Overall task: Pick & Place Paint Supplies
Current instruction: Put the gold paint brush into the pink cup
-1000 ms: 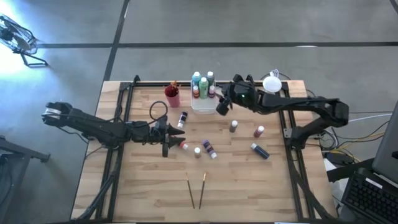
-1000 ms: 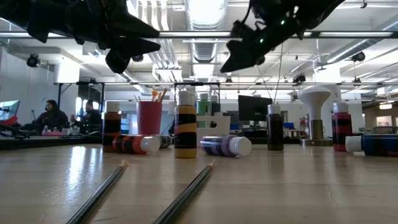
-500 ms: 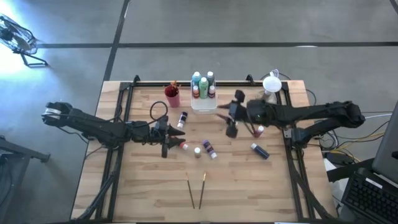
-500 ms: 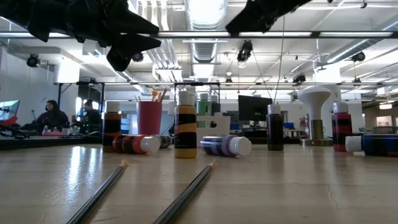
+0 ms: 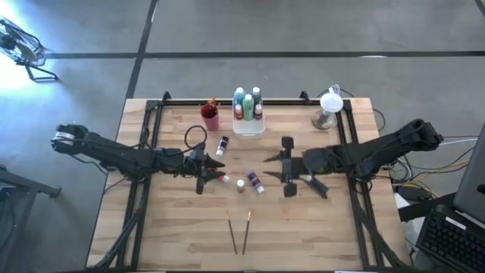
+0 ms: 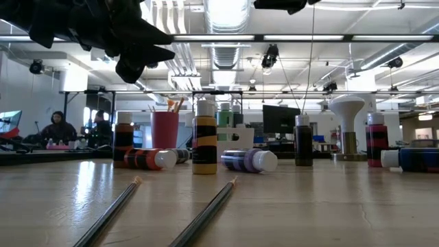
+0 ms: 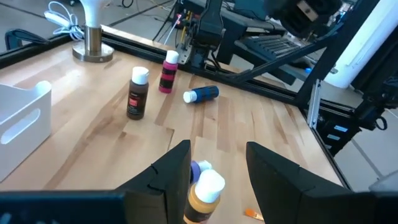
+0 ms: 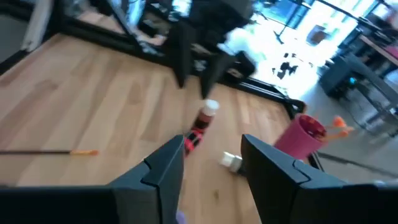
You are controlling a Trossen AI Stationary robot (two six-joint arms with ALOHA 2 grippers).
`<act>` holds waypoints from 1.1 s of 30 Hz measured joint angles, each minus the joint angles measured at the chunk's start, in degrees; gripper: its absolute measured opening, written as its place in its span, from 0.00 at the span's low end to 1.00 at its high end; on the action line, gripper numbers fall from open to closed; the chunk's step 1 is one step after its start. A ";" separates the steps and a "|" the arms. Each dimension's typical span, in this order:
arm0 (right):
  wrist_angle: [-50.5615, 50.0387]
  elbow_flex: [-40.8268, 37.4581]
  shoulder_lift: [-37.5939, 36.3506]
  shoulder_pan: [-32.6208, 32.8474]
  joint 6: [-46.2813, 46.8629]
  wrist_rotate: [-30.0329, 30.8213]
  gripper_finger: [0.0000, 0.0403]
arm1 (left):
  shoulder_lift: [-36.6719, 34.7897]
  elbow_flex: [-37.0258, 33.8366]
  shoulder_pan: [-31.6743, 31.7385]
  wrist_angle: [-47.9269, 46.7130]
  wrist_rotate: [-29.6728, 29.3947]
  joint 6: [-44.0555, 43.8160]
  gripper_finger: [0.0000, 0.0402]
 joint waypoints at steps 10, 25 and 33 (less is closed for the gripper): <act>-1.57 0.29 5.47 6.84 -3.48 -0.17 0.44 | 0.00 -0.04 0.00 -0.28 0.04 -0.49 0.40; -27.23 18.24 23.13 12.86 -0.72 -0.72 0.35 | 0.00 -0.13 -0.50 -5.77 1.31 -7.40 0.40; -29.52 23.39 33.54 13.77 -8.16 -5.79 0.30 | 0.00 -0.13 -0.46 -6.23 0.35 -8.94 0.40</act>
